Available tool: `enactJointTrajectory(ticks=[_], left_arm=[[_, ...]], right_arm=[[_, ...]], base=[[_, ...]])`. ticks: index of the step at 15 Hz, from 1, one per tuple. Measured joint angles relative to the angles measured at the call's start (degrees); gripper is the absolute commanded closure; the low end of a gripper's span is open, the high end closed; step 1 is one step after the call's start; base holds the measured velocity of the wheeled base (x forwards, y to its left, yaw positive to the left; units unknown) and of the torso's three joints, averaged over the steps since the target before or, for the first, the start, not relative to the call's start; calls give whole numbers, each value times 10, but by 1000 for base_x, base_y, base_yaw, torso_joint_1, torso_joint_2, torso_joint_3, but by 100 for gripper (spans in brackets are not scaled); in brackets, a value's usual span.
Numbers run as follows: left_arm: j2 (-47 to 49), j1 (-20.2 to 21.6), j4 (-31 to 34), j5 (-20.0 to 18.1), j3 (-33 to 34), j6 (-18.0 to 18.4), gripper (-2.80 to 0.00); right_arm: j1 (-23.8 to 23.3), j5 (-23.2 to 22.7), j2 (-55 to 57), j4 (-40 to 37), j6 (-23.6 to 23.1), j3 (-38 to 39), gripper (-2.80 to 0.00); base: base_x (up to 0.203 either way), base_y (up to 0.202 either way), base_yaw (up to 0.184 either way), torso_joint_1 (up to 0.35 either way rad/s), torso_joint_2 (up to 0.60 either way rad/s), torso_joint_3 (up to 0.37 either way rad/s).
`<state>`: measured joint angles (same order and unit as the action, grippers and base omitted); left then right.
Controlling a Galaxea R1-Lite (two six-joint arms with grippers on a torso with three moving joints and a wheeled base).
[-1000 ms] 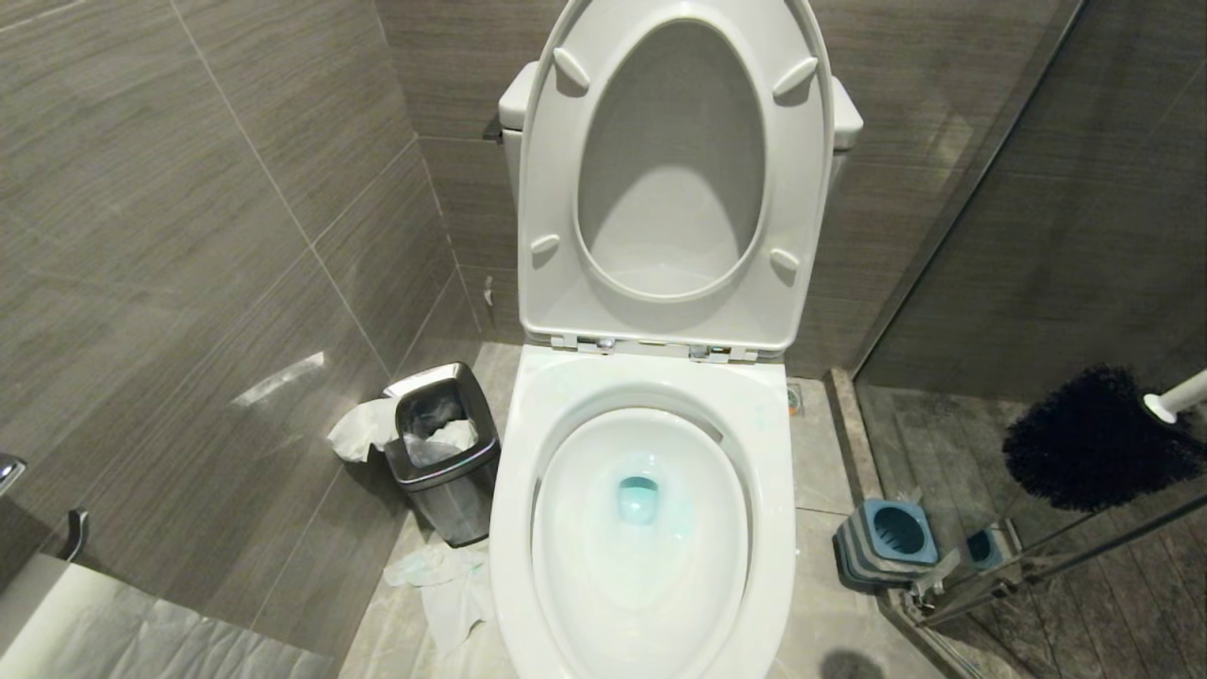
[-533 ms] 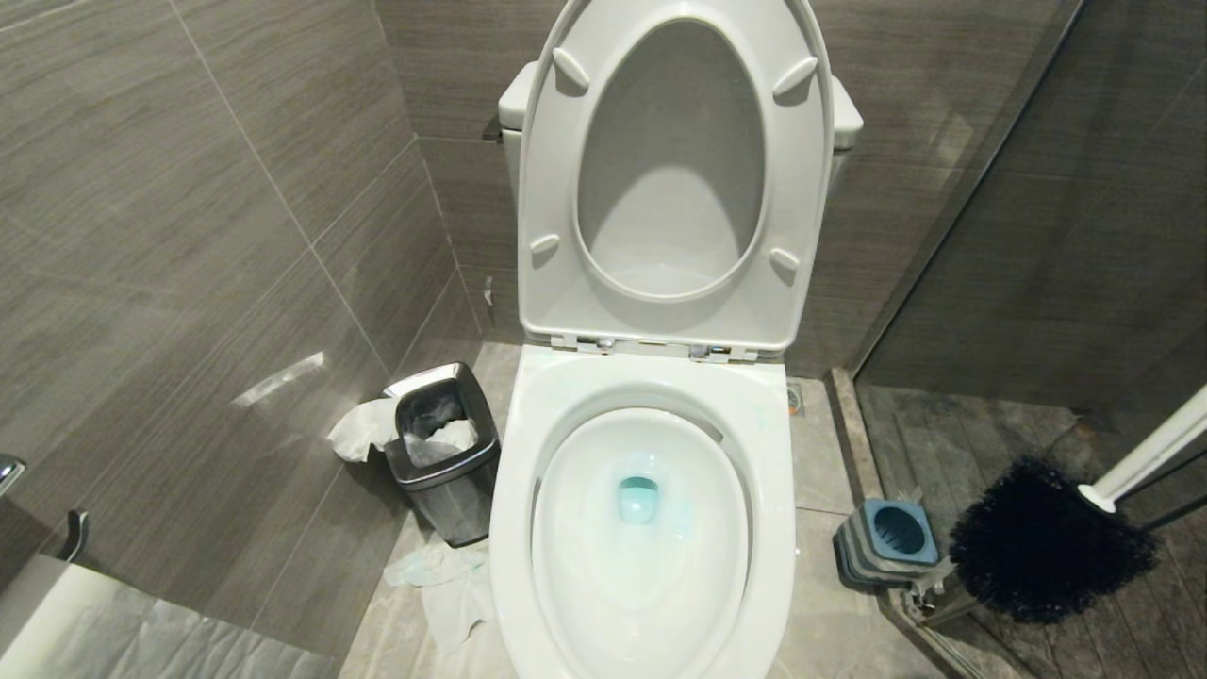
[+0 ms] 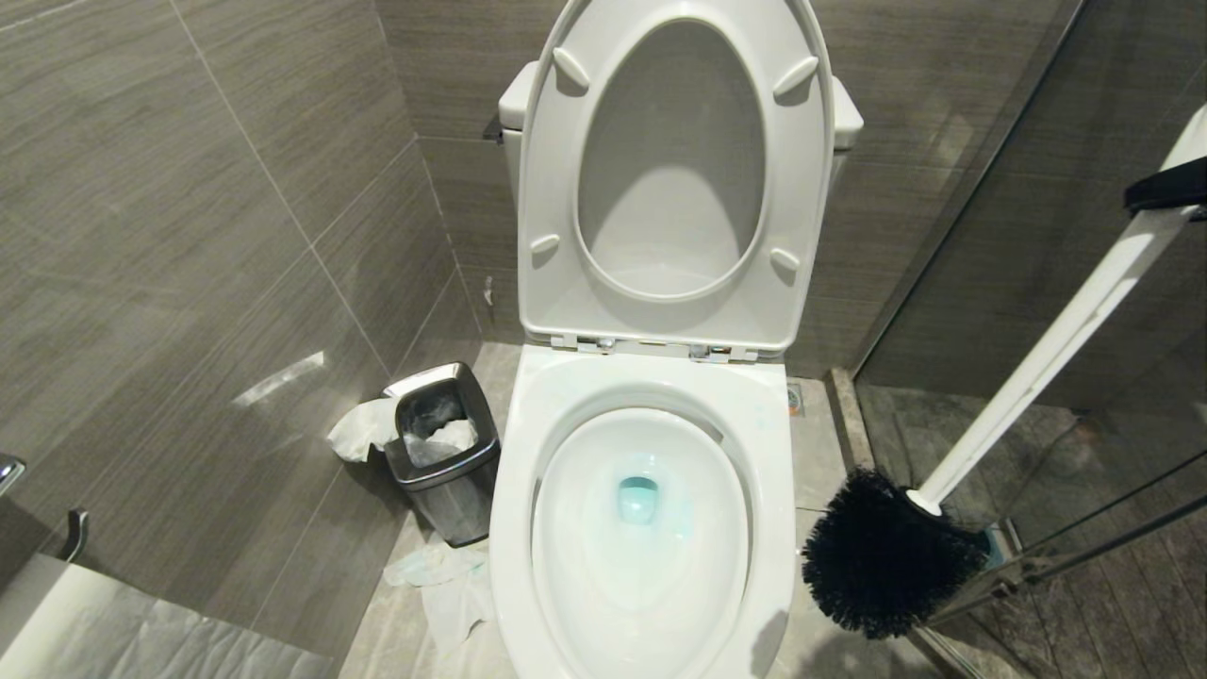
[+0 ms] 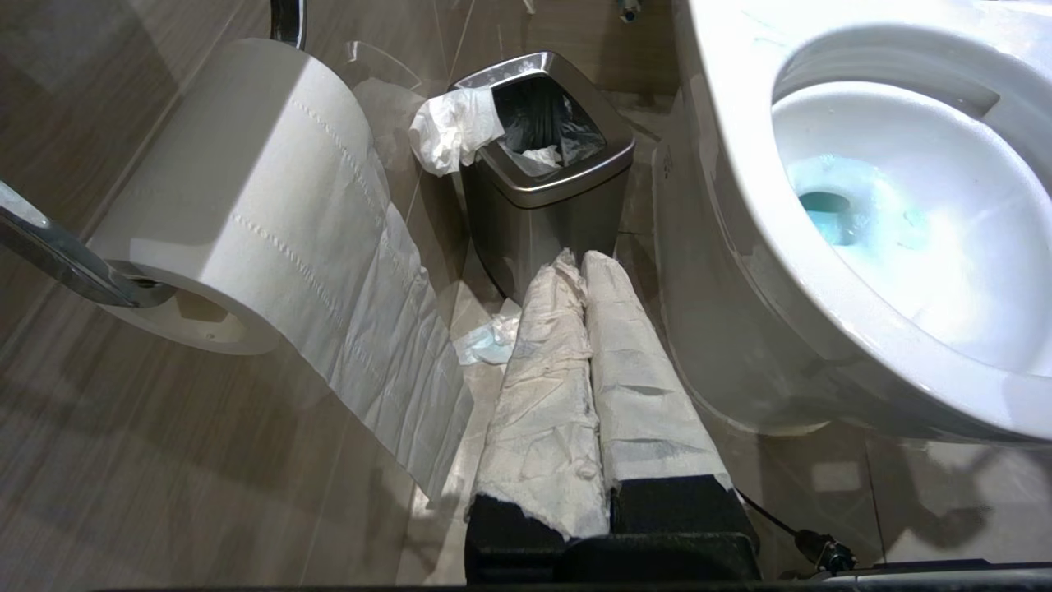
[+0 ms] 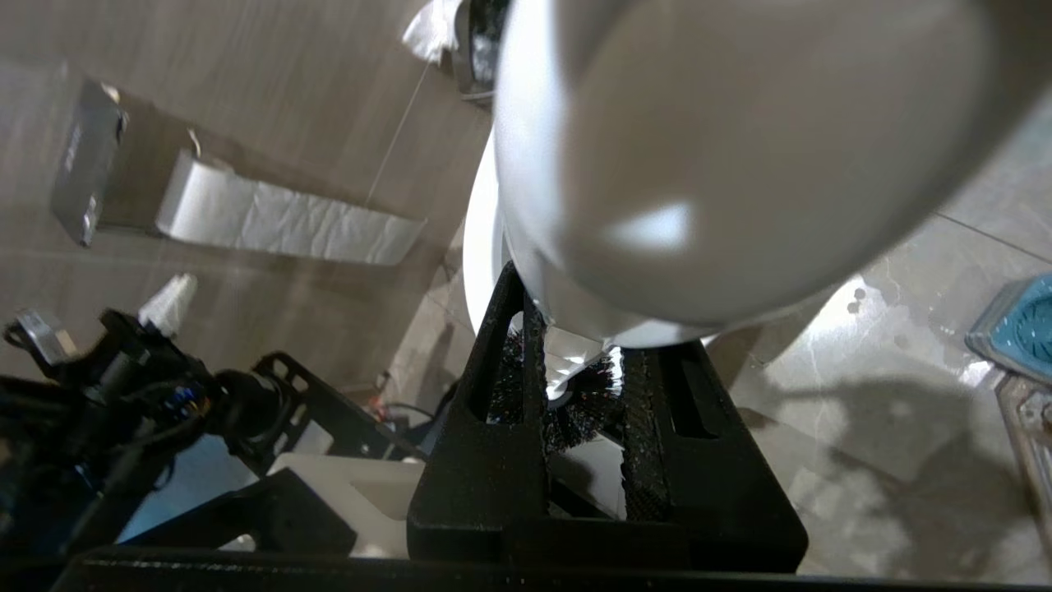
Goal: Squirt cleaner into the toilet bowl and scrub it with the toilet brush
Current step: Scrub the toilet bowl
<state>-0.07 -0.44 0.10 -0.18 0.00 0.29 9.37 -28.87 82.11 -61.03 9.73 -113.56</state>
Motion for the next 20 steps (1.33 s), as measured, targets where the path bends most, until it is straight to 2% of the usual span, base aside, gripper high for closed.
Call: enactJointTrajectory(ticks=[3,6,8,10,12,17,20], left_arm=[[0,0,0,0,0,1,0],[0,0,0,0,0,1,0],[0,0,0,0,0,0,0],[0,0,0,0,0,1,0],[0,0,0,0,0,0,0],[0,0,0,0,0,-1,0],[0,0,0,0,0,-1,0]], right_arm=[[99,72,35,28,0,0,0],[199,176,75,67,-1,0,0],[245,255,104,98,-2,0,0],[272,332,128,128,-4,0,0],[286,380,147,159,-11,0,0],[313,443,188,229,-12,0,0],[328,456,209,243,-10,1,0]], base=[[0,0,0,0,0,0],[0,0,0,0,0,0],[0,0,0,0,0,0],[0,0,0,0,0,0],[0,0,0,0,0,0],[0,0,0,0,0,0],[0,0,0,0,0,0]])
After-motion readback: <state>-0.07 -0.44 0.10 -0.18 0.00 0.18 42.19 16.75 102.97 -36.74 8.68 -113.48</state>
